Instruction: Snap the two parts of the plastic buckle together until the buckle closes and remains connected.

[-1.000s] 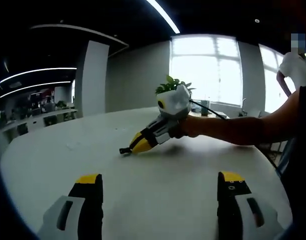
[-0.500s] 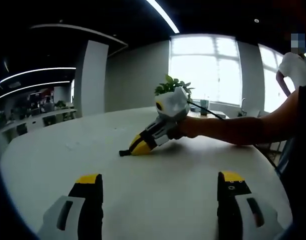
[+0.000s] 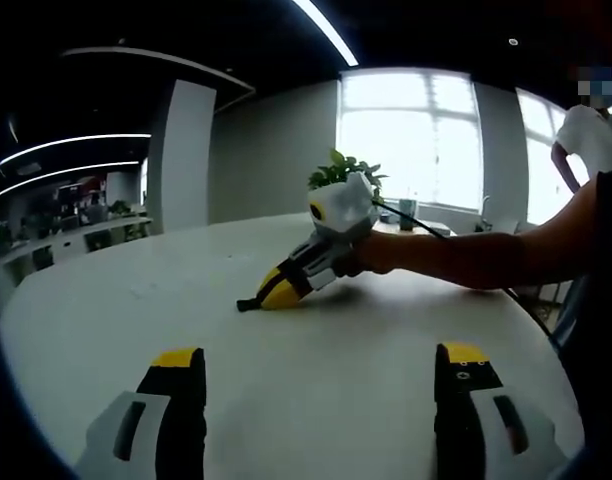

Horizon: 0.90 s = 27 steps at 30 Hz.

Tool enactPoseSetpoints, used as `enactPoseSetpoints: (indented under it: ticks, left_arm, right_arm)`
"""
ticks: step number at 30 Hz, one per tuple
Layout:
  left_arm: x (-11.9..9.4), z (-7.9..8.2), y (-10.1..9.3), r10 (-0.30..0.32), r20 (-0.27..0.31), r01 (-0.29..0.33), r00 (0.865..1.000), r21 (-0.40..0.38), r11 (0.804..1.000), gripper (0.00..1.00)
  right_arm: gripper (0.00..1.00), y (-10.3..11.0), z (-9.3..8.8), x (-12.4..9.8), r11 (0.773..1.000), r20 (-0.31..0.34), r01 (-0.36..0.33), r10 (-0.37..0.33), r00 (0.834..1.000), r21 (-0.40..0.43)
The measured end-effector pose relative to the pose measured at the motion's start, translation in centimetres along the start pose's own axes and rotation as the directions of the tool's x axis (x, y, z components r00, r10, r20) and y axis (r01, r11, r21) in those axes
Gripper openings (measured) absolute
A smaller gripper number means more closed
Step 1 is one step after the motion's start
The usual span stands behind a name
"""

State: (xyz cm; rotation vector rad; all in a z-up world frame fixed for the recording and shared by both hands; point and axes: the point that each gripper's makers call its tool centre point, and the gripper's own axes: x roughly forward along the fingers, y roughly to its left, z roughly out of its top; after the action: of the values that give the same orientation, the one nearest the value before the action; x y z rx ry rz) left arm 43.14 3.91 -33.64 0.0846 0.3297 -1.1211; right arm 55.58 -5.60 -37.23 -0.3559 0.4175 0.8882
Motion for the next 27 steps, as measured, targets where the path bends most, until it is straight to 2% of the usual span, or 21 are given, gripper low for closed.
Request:
enactPoseSetpoints:
  ticks: [16, 18, 21, 23, 25, 26, 27]
  left_arm:
    - [0.0, 0.0, -0.1, -0.003, 0.003, 0.003, 1.0, 0.001, 1.0, 0.98]
    - [0.0, 0.0, -0.1, -0.005, 0.003, 0.005, 1.0, 0.001, 1.0, 0.98]
    - [0.0, 0.1, -0.2, -0.005, 0.006, 0.005, 1.0, 0.002, 1.0, 0.98]
    - [0.0, 0.1, -0.2, -0.006, 0.008, 0.006, 1.0, 0.002, 1.0, 0.99]
    - [0.1, 0.1, -0.3, -0.008, 0.007, 0.008, 1.0, 0.002, 1.0, 0.99]
    - [0.1, 0.1, -0.3, -0.008, 0.006, 0.008, 1.0, 0.003, 1.0, 0.99]
    - [0.1, 0.1, -0.3, -0.009, 0.006, 0.009, 1.0, 0.003, 1.0, 0.99]
  right_arm:
    - [0.13, 0.5, 0.0, -0.2, 0.999, 0.018, -0.033, 0.033, 0.999, -0.022]
    - [0.27, 0.5, 0.2, -0.1, 1.0, 0.041, -0.03, 0.03, 0.999, -0.005]
    - [0.27, 0.6, 0.4, -0.3, 1.0, 0.051, -0.031, 0.031, 0.998, -0.004]
    - [0.32, 0.6, 0.7, -0.3, 0.999, 0.064, -0.036, 0.036, 0.997, 0.002]
    - [0.52, 0.8, 1.5, -0.2, 0.999, 0.112, -0.042, 0.039, 0.993, 0.03]
    - [0.65, 0.8, 2.1, -0.1, 0.998, 0.141, -0.043, 0.037, 0.989, 0.04]
    - [0.72, 0.7, 2.0, -0.2, 0.999, 0.137, -0.037, 0.032, 0.99, 0.038]
